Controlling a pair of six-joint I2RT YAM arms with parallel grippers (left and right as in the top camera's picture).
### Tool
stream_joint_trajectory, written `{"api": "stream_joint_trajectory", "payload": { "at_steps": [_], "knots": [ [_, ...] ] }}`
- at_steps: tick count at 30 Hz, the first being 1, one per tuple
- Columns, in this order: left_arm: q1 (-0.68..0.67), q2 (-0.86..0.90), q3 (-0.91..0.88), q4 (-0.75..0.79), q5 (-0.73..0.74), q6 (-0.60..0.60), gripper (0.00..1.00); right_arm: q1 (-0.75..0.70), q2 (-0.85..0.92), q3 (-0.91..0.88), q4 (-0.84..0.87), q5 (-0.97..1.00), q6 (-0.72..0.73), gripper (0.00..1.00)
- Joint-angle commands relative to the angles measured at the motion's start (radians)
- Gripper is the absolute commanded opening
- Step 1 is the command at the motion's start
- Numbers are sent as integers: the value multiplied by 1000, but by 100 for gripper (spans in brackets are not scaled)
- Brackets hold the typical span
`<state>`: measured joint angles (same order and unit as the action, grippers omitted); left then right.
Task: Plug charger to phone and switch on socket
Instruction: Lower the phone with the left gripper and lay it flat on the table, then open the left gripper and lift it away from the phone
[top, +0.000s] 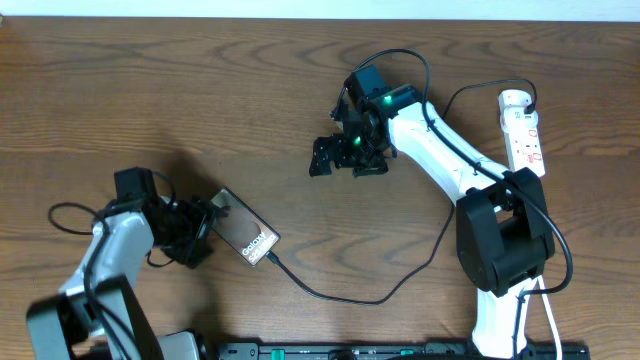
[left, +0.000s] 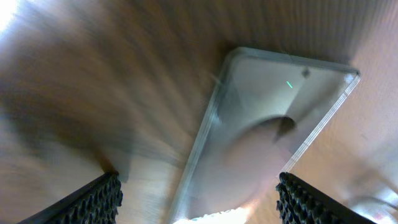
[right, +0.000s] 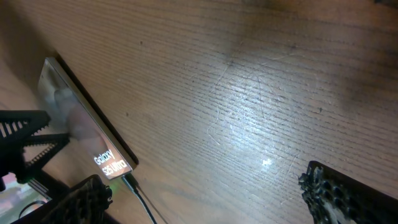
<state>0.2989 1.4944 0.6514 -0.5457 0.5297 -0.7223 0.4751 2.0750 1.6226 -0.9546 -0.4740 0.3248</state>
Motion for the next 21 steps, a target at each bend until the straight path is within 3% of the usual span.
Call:
{"api": "stream_joint_trajectory", "payload": {
  "at_steps": [1, 6, 12, 17, 21],
  "knots": [
    [7, -69, -77, -15, -339, 116, 82, -2, 1, 6, -3, -3, -16, 98],
    [7, -307, -77, -29, -251, 236, 82, -2, 1, 6, -2, -2, -16, 98],
    [7, -607, -64, -29, -25, 304, 87, -7, 0, 7, -8, 33, -15, 95],
    [7, -798, -47, -27, 134, 303, 91, -43, -11, 49, -103, 201, 29, 95],
    [7, -893, -44, -21, 186, 303, 94, -129, -16, 236, -317, 455, 76, 99]
  ]
}}
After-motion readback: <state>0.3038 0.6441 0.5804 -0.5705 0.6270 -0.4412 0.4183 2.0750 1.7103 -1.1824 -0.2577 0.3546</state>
